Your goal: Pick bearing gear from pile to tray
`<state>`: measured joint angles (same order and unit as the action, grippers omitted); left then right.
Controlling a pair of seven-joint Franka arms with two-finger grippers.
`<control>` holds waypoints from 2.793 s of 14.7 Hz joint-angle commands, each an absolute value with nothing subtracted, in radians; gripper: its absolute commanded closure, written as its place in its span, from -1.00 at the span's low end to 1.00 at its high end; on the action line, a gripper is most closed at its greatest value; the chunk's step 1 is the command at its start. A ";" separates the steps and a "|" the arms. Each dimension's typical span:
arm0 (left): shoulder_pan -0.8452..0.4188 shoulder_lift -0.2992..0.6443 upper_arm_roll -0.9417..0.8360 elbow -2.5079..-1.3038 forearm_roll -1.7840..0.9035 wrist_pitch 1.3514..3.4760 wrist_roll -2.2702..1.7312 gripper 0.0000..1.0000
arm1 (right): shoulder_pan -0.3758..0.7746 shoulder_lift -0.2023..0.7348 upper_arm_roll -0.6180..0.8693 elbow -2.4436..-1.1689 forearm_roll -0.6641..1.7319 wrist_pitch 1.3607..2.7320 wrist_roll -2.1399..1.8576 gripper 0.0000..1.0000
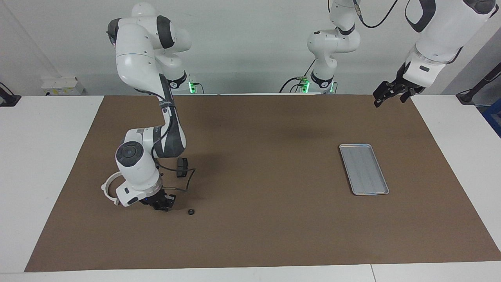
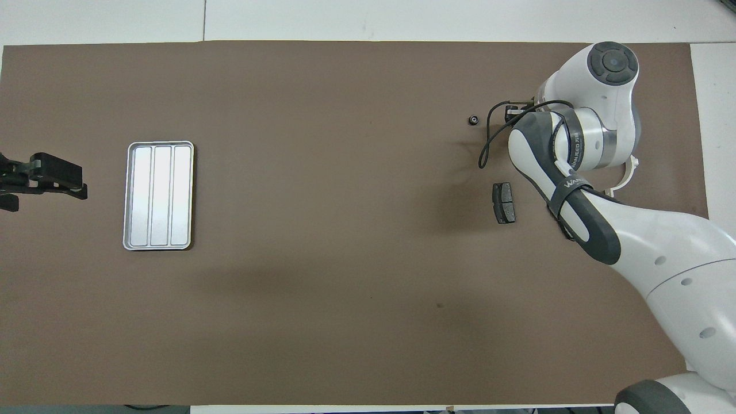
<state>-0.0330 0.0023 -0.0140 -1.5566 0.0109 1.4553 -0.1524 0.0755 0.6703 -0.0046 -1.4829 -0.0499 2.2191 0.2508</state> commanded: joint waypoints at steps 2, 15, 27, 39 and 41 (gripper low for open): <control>-0.029 -0.014 -0.017 -1.574 0.005 1.448 -0.146 -1.00 | 0.067 0.675 0.002 -1.520 -0.043 2.203 0.268 0.80; -0.029 -0.014 -0.017 -1.574 0.005 1.448 -0.146 -1.00 | 0.243 0.503 0.060 -1.323 0.031 1.694 0.657 1.00; -0.029 -0.014 -0.017 -1.574 0.005 1.448 -0.146 -1.00 | 0.636 0.665 0.061 -1.229 0.016 1.874 1.388 1.00; -0.029 -0.014 -0.017 -1.574 0.005 1.448 -0.146 -1.00 | 0.660 0.793 0.066 -1.238 -0.031 2.048 1.417 1.00; -0.029 -0.014 -0.017 -1.574 0.005 1.448 -0.146 -1.00 | 0.660 0.793 0.067 -1.238 -0.029 2.051 1.417 1.00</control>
<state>-0.0330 0.0023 -0.0140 -1.5566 0.0109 1.4553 -0.1524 0.6568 0.7804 0.0670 -1.2629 -0.0143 2.0449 1.3980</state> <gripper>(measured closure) 0.000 0.652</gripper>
